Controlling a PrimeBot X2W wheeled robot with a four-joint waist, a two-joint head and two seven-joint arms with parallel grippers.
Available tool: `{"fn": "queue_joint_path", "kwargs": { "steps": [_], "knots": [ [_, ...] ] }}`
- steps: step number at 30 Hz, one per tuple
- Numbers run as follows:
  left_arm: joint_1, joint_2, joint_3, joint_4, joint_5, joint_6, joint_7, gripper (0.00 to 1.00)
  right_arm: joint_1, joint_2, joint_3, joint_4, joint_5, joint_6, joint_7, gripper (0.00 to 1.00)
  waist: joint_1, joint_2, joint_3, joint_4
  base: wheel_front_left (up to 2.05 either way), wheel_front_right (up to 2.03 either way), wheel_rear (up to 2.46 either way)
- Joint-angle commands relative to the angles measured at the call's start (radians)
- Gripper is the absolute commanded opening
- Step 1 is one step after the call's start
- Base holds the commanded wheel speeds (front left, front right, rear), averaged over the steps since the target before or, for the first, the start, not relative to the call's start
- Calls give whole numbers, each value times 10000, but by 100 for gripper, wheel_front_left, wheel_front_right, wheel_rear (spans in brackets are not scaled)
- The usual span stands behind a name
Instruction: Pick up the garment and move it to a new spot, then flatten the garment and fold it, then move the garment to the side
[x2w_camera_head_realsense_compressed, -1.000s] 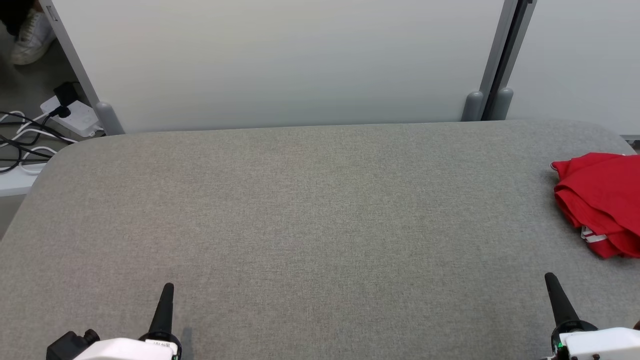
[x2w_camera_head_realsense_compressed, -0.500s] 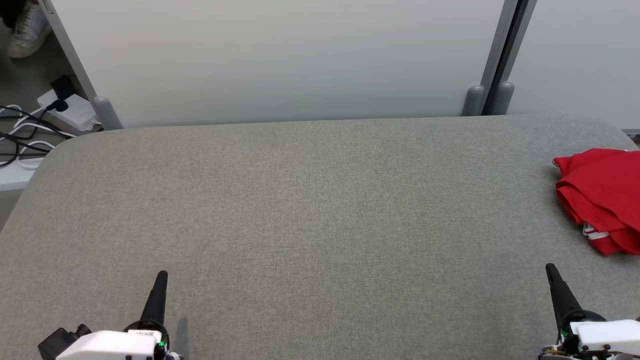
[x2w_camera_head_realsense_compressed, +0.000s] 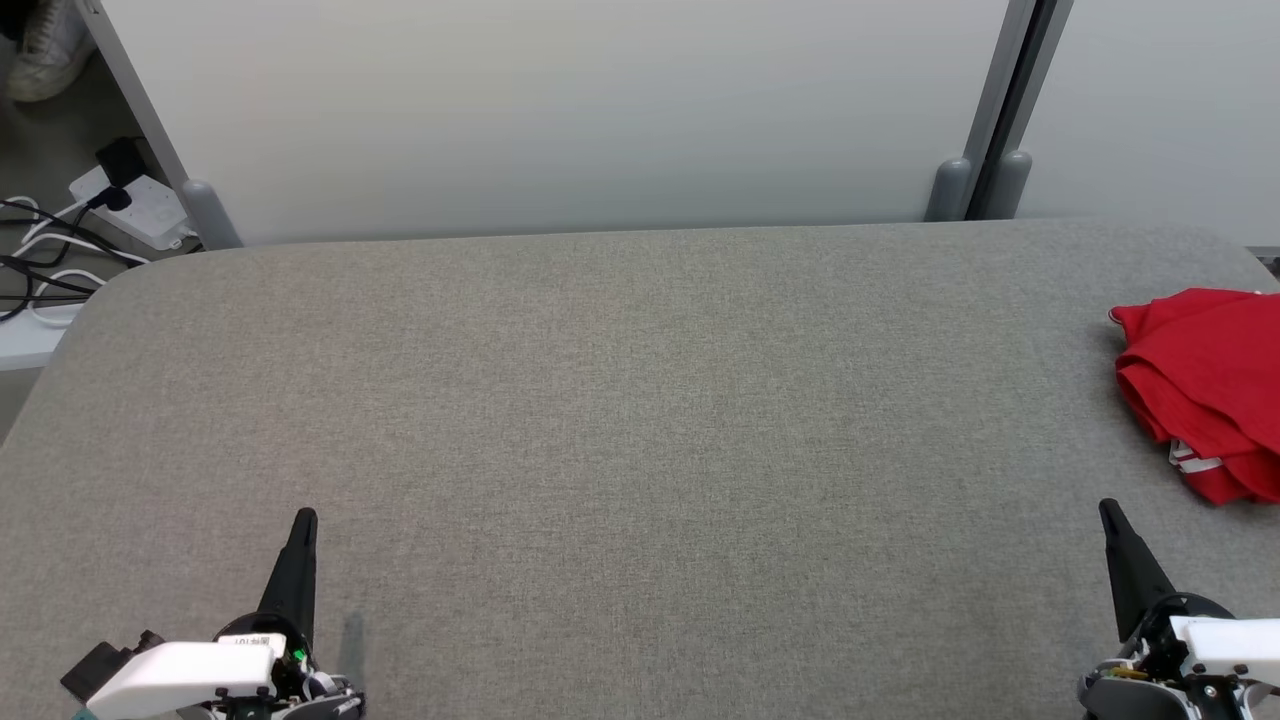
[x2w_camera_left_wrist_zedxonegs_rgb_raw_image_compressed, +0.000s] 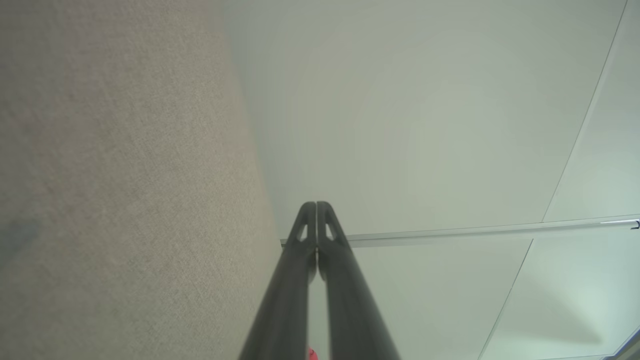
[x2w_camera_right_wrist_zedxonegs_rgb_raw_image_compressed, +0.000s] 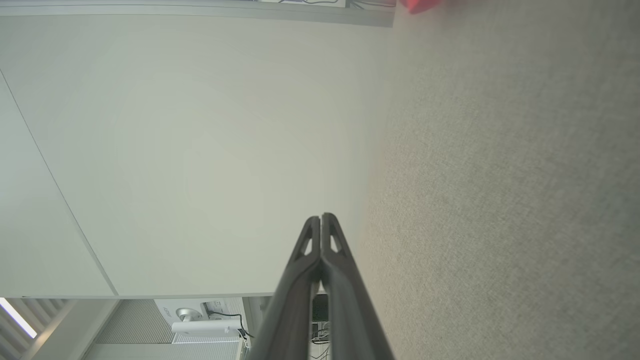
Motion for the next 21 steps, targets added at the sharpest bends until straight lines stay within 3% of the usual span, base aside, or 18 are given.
{"fn": "queue_joint_path", "kwargs": {
  "steps": [1,21],
  "knots": [
    [-693,126,397,-227,-282,-136,90,0,-486,-130,145,-254,263,2,139,0,0,0,11,-1,0,0,0],
    [-725,100,460,-222,-380,-159,152,0,-513,-121,117,-247,375,2,182,0,0,0,24,-2,0,0,0]
  ]
}}
